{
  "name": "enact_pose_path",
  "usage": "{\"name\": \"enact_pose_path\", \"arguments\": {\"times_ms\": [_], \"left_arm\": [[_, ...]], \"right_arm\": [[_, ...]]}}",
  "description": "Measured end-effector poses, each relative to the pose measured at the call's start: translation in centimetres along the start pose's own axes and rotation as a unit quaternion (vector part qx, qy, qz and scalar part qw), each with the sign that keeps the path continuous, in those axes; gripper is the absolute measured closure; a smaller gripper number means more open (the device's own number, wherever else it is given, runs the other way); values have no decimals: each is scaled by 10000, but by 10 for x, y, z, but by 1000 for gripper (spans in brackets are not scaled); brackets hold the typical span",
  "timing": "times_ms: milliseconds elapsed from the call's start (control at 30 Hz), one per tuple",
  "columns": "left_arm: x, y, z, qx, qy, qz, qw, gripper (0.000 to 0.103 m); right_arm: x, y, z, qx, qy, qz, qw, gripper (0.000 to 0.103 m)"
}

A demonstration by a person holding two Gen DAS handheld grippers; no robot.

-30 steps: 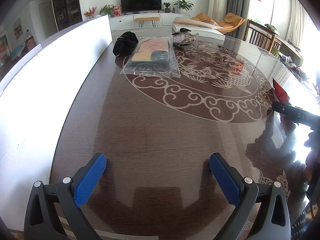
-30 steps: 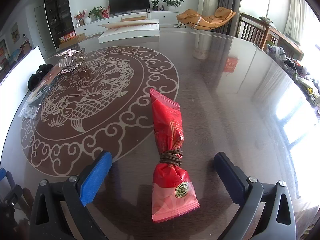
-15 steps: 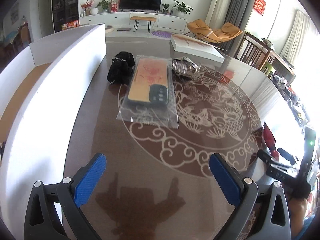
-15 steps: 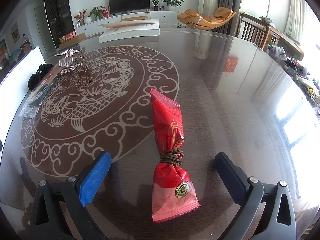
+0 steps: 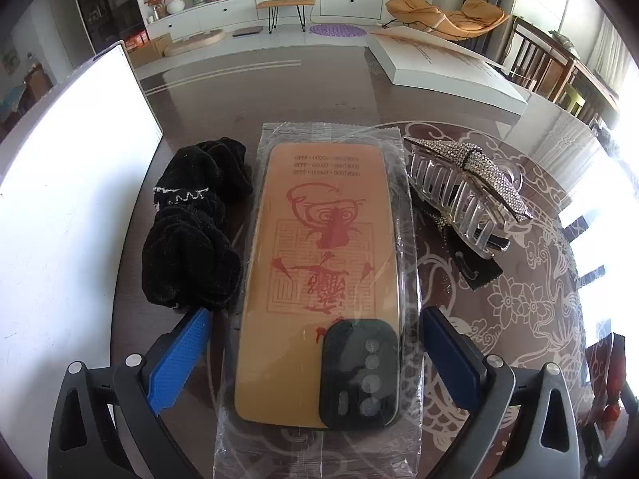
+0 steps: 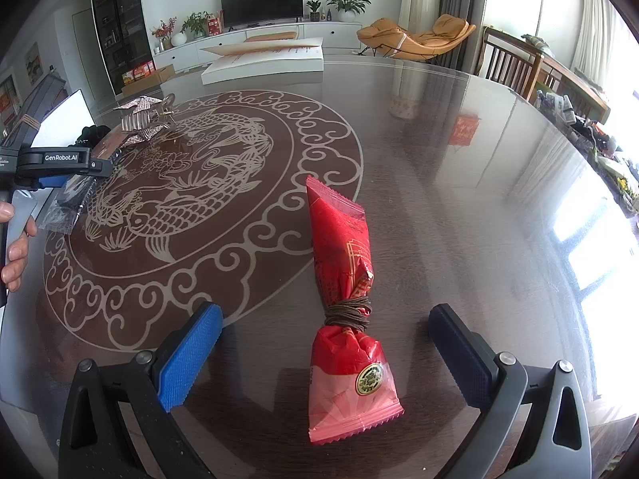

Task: Organize objects

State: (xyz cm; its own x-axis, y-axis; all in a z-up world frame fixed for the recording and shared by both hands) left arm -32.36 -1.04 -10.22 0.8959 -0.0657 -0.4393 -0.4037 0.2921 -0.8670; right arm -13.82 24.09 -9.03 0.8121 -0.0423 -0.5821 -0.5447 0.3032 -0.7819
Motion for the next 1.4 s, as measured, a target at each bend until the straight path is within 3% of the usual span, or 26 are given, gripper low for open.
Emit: {"name": "enact_pose_path", "arguments": {"times_ms": [33, 67, 167, 300, 333, 367, 400, 533, 567, 600, 633, 733, 967, 1200, 1400], "left_arm": [[0, -3, 1, -53, 52, 114, 9999, 8], [3, -9, 4, -41, 89, 278, 9996, 28], [30, -22, 11, -53, 34, 366, 9993, 28], [110, -56, 31, -61, 80, 349, 9993, 26], [129, -63, 35, -62, 48, 377, 9993, 23], [141, -67, 37, -92, 42, 359, 9993, 12], [149, -67, 38, -107, 52, 342, 9993, 1], [147, -64, 37, -57, 109, 399, 9991, 0], [144, -64, 38, -53, 141, 421, 9990, 6], [141, -67, 39, -41, 228, 561, 9982, 29], [140, -68, 41, -122, 317, 535, 9980, 29], [149, -77, 38, -196, 241, 657, 9974, 29], [167, -139, 44, -288, 149, 1412, 9894, 29], [170, -189, 50, -416, 220, 1856, 9815, 29], [169, -250, 25, -270, -80, 2261, 9737, 29]], "right_arm": [[0, 0, 0, -3, 1, 0, 10000, 0], [0, 0, 0, -1, 1, 2, 10000, 0], [0, 0, 0, 0, 1, 1, 10000, 0], [0, 0, 0, 0, 0, 1, 10000, 0], [0, 0, 0, 0, 0, 1, 10000, 0], [0, 0, 0, 0, 0, 1, 10000, 0], [0, 0, 0, 1, 0, 0, 10000, 0], [-4, 1, -1, -220, -114, -128, 9996, 0], [-7, 0, 3, -341, -80, -157, 9993, 2], [-10, -3, 7, -274, -69, -130, 9995, 32], [-11, -5, 11, -209, -138, -188, 9995, 85], [-8, -7, 19, -458, -43, -420, 9981, 84], [-10, -49, 17, -909, 60, -186, 9957, 85], [-25, -96, -28, -1429, -148, 104, 9896, 85], [-46, -146, -96, -2045, -388, 372, 9774, 85]]}}
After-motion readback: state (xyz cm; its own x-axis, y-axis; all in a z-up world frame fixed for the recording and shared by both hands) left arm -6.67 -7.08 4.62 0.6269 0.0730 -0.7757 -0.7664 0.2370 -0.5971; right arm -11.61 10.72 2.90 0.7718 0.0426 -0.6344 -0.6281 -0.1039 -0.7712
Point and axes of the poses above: each gripper's, at about its wrist camera, not at the fingertips, and y roughly the way its jaws point, z to its right, x to its underside, the point moved 5 cm from there along y, roughly the way its jaws point, and after that the axes turned 15 degrees about x, right-handed, at the moved point
